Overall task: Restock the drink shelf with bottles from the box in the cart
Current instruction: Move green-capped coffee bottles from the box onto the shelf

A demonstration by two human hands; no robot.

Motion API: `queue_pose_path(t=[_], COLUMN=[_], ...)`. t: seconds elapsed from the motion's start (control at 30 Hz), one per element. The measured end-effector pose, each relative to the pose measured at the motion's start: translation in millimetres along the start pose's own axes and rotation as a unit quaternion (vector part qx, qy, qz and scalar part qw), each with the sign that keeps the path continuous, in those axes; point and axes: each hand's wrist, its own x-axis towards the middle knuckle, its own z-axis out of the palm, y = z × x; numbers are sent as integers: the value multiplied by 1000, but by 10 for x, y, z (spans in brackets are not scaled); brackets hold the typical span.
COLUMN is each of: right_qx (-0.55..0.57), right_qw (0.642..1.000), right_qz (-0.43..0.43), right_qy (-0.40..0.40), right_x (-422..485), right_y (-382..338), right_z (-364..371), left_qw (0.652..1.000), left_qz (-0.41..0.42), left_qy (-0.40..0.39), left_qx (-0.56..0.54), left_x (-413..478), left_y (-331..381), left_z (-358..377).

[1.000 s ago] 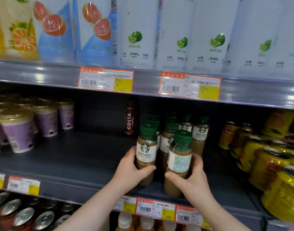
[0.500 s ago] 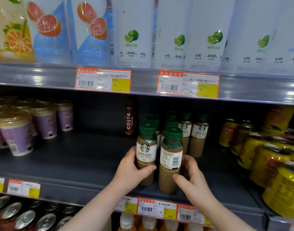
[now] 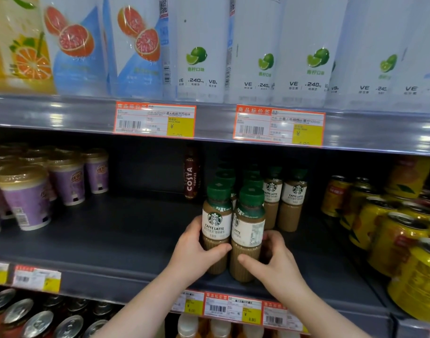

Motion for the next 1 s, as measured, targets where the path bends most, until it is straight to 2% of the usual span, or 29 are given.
queue_pose_path(t=[0.1,0.23,0.43,0.73,1.0], right_qx=[15,-26,-7,-28,-35], right_qw=[1000,999,1000,999,999], right_qz=[-5,12,-17,-7,-11], right_qy=[-13,13,13,28,25], right_x=[-8,3,-14,-1,13], right_y=[9,-27,-13,-3,1], right_z=[0,40,35,64,62], left_qw=[1000,1000,1000,999,999], left_qz=[1,1,-14,-30,-13], left_qy=[0,-3,-5,-24,-38], left_qx=[-3,-2,-12,9,9], left_x=[5,8,10,4,24], left_y=[-8,-12,-28,-40,-57], left_z=[4,2,-1,4,11])
